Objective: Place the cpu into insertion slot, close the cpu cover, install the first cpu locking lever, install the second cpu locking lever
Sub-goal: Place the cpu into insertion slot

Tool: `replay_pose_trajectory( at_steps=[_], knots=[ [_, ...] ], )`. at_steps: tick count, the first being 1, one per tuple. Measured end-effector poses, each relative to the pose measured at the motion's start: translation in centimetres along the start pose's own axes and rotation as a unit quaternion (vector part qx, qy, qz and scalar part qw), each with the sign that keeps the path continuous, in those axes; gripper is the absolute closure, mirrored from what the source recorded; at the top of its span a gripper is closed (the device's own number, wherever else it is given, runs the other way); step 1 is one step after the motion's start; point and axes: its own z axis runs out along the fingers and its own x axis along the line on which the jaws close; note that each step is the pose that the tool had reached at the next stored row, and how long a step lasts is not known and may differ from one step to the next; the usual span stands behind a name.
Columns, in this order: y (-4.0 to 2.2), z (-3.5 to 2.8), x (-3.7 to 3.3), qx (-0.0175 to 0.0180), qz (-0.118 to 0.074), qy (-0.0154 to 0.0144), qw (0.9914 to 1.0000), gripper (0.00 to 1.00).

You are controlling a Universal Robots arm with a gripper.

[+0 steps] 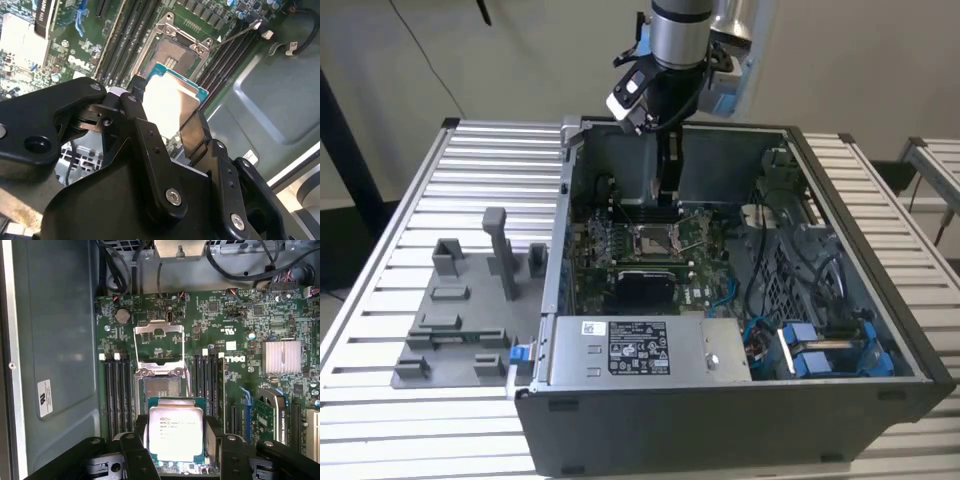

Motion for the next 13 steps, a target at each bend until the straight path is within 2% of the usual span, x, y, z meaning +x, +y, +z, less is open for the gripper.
replay_pose_trajectory(
  at_steps=[5,13],
  knots=[
    [-0.04,0.91,0.23,0.0000,-0.001,-0.0001,1.00000,0.45],
    [-0.11,2.40,0.79,0.0001,-0.013,0.0002,0.99992,0.45]
  ],
)
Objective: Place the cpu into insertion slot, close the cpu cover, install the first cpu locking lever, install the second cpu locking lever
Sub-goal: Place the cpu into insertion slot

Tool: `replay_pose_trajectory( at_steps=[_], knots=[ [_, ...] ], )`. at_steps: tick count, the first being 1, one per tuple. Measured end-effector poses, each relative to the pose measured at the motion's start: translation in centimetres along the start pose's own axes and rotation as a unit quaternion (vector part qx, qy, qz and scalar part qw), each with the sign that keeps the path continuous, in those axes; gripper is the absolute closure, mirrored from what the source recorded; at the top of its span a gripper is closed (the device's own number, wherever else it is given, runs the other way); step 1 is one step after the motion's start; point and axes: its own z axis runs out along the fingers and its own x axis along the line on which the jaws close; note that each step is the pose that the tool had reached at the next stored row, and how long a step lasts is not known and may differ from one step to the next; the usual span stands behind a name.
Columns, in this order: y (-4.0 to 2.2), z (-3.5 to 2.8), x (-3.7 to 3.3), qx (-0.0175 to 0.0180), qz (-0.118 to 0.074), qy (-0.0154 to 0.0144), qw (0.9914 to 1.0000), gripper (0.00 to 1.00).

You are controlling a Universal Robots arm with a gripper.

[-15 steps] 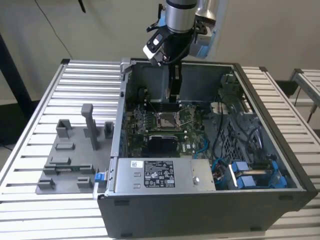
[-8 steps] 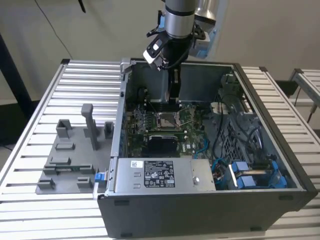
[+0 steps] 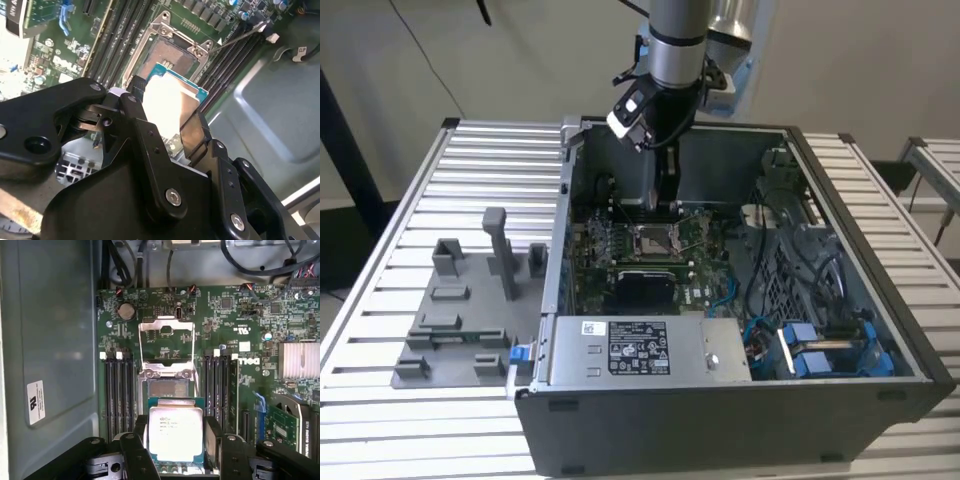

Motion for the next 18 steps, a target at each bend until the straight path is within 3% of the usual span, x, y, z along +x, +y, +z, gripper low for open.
replay_pose_trajectory(
  at_steps=[18],
  knots=[
    [-0.11,3.19,0.64,-0.0005,-0.013,0.0003,0.99992,0.45]
  ],
)
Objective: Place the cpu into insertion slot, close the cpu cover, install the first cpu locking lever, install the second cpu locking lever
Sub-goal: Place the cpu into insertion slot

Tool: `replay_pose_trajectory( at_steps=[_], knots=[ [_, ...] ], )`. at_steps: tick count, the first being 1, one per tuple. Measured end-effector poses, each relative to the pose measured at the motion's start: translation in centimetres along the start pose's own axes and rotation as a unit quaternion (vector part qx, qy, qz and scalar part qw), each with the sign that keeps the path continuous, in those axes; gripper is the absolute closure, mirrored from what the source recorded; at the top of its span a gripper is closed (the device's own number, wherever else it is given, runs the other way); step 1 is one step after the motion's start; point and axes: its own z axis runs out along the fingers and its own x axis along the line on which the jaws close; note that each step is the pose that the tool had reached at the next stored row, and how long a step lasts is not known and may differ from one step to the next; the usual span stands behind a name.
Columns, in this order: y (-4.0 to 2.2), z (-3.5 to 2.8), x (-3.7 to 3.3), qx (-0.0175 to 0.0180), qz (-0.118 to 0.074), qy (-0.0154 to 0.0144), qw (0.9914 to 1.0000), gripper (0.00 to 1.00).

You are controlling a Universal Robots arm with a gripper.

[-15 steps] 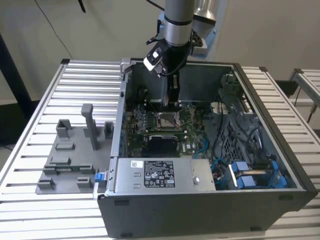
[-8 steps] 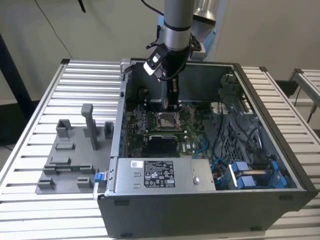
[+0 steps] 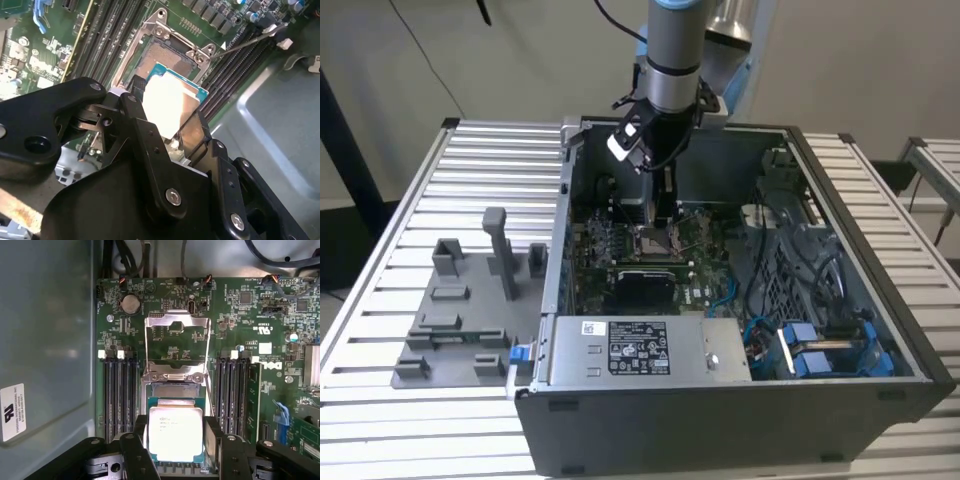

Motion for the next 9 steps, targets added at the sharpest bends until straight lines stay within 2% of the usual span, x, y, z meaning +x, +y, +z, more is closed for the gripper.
replay_pose_trajectory(
  at_steps=[9],
  knots=[
    [-0.01,1.59,0.12,0.0001,-0.001,0.0009,1.00000,0.45]
  ],
)
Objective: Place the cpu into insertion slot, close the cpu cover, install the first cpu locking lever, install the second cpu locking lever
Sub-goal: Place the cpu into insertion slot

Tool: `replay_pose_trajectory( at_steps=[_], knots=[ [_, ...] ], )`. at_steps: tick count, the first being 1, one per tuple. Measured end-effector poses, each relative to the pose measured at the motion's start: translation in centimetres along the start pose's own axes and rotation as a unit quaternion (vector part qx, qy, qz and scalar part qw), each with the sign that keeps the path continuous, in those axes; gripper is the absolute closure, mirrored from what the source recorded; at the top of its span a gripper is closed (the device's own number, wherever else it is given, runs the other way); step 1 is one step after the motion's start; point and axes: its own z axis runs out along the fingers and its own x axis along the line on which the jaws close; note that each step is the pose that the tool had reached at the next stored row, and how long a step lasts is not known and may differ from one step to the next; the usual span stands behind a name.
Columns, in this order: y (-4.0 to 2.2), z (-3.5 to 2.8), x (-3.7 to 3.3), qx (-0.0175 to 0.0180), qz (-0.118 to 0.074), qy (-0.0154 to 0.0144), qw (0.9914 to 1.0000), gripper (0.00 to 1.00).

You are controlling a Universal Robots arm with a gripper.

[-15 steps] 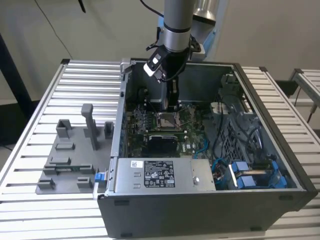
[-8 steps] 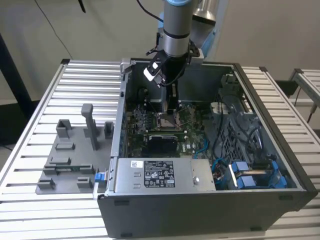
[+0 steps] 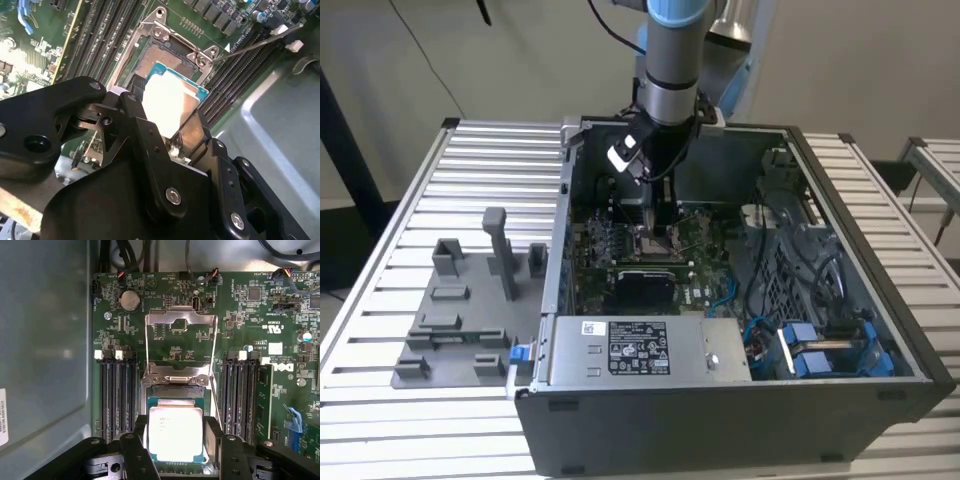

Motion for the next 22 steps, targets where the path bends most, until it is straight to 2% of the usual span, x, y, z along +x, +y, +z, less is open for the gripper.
replay_pose_trajectory(
  at_steps=[7,12,19,22],
  knots=[
    [-0.02,1.02,0.04,0.0000,0.000,0.0040,0.99999,0.45],
    [-0.04,1.58,0.01,0.0001,0.000,0.0085,0.99996,0.45],
    [-0.05,2.10,-0.07,0.0007,0.000,0.0125,0.99992,0.45],
    [-0.05,2.29,-0.14,0.0013,0.000,0.0132,0.99991,0.45]
  ],
)
